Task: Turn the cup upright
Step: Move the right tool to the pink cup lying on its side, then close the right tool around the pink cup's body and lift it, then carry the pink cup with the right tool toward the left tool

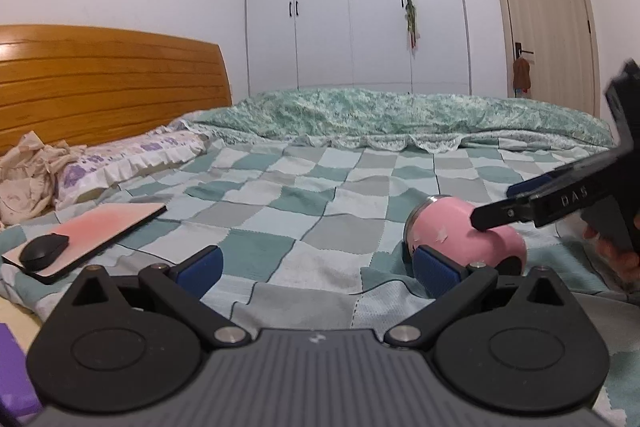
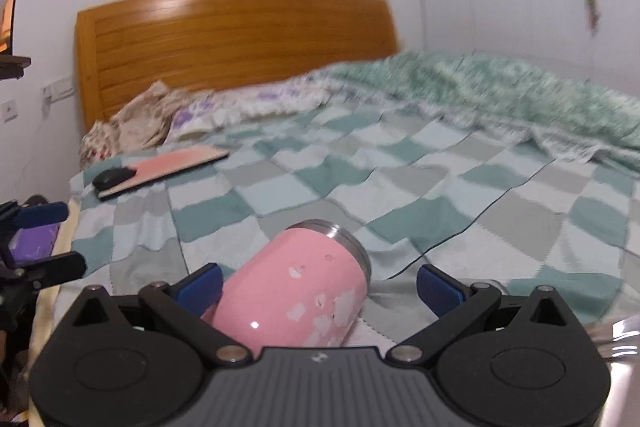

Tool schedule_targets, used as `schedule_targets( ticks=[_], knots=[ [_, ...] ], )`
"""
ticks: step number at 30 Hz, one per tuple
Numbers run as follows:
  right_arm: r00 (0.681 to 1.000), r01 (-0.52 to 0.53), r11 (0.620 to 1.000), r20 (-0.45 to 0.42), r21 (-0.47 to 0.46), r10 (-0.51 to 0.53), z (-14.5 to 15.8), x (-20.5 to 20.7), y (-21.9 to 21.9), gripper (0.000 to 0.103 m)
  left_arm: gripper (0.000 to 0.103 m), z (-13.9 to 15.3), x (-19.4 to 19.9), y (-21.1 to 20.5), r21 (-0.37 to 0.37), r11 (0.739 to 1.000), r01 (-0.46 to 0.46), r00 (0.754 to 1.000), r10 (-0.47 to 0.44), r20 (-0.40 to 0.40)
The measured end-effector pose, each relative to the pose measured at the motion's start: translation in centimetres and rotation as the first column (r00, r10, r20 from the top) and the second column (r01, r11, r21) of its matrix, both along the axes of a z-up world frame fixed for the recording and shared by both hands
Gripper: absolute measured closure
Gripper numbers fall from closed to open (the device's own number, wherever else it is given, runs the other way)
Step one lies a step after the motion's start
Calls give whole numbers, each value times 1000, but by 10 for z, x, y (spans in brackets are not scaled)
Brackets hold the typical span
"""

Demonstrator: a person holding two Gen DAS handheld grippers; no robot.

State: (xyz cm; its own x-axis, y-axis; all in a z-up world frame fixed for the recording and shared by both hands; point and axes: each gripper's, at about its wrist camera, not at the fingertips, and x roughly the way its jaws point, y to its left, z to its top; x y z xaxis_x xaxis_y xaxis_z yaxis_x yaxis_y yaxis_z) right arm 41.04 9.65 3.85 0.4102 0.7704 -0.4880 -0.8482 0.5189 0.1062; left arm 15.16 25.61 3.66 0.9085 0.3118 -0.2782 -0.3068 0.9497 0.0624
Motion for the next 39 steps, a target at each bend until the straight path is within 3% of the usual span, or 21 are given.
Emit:
schedule_targets(
  ticks=[3,7,11,13,23,27,33,39],
  knots=[
    [994,-42,998,-101,-44,37,0,18,16,0,0,-3,10,4,-9,1000,8,1000,-8,-28],
    [956,-42,997,-292,-57,24,-10,35,27,0,0,-8,21,14,-53,999,-3,997,-1,-76],
    [863,-13,999,-505,-42,-10,-31,45,34,1,0,-12,23,21,-95,995,-13,996,4,-88],
    [817,-9,1000,-576,-23,-6,-40,48,39,9,0,-11,20,21,-99,995,-11,997,3,-82],
    [774,161,984,-628,74,-79,-37,33,23,16,0,2,-9,19,-147,989,7,1000,-11,-28],
    [787,205,972,-610,114,-94,-24,16,15,17,0,13,-24,13,-148,989,23,1000,-24,-8],
    [796,274,945,-594,180,-118,-2,-29,-12,17,0,26,-50,3,-171,985,37,999,-38,1],
    [778,380,901,-599,210,-188,7,-87,-62,18,0,31,-75,-20,-197,977,81,996,-84,-6]
  ],
)
